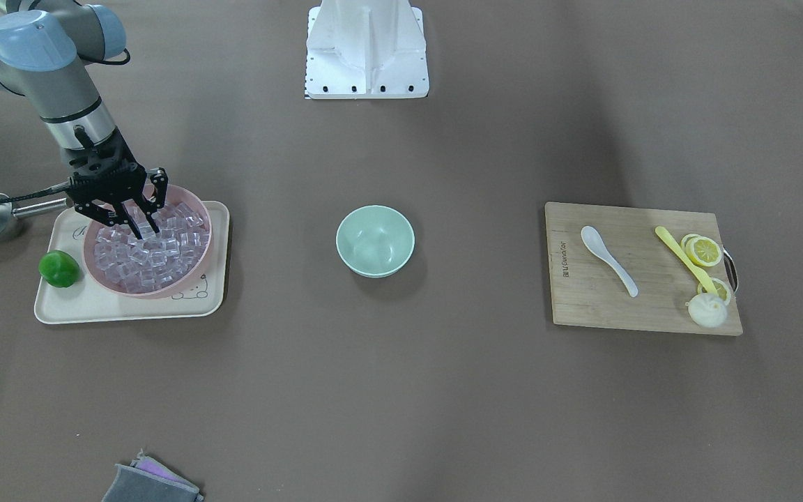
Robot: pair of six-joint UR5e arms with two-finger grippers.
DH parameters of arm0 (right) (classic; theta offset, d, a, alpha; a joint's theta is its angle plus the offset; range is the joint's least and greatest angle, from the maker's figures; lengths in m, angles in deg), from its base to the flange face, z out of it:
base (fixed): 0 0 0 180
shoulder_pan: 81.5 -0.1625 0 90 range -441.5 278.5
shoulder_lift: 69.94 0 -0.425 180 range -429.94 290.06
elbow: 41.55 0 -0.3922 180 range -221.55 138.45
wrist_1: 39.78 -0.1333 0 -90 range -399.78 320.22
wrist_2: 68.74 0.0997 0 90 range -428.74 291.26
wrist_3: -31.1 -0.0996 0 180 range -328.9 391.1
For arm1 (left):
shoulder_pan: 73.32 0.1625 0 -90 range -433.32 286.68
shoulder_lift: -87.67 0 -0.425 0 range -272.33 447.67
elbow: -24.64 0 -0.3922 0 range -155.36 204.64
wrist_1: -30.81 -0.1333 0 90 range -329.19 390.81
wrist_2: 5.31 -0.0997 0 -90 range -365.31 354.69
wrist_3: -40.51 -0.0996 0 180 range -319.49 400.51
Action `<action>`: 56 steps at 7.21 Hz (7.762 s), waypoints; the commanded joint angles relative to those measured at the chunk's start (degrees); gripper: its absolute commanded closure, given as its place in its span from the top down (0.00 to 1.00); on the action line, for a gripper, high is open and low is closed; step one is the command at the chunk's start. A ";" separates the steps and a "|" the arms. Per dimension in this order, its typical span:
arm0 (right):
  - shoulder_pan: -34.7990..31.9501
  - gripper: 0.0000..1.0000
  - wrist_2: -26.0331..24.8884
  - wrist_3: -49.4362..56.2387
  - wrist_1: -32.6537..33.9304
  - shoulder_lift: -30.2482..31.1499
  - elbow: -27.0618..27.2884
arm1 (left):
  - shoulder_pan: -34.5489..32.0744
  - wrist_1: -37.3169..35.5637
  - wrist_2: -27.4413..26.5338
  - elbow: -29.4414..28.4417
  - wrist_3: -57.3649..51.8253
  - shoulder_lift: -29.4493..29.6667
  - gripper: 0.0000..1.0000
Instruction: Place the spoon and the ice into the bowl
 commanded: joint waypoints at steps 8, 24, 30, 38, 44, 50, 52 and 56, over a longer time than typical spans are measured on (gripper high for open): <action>9.79 0.00 -7.13 -22.94 26.28 -33.16 -3.93 | 9.46 0.17 0.73 3.16 34.79 11.06 0.98; 4.03 1.00 -0.25 -30.98 20.12 -23.39 5.22 | 31.90 -0.44 -14.94 -6.31 54.82 21.18 0.00; -14.96 1.00 17.45 -4.93 19.16 -1.78 11.22 | 38.99 -7.82 -16.42 -6.05 66.39 42.77 0.00; -24.38 1.00 22.47 7.25 19.15 2.56 10.26 | 43.44 -8.26 -25.05 -6.59 65.58 47.40 0.98; -37.55 1.00 30.54 33.33 19.33 2.29 -6.34 | 9.47 -26.02 -10.96 10.04 4.82 16.65 0.98; -44.58 1.00 30.72 41.25 19.24 3.87 -14.79 | 0.45 -25.41 -5.63 11.70 -5.38 1.68 0.98; -44.69 1.00 30.47 42.68 19.42 4.67 -15.32 | 0.26 -25.58 -4.31 9.78 -4.94 0.09 0.98; -44.69 1.00 30.47 41.89 19.16 4.84 -15.06 | -4.83 -26.37 -1.49 8.63 -5.12 -1.22 0.98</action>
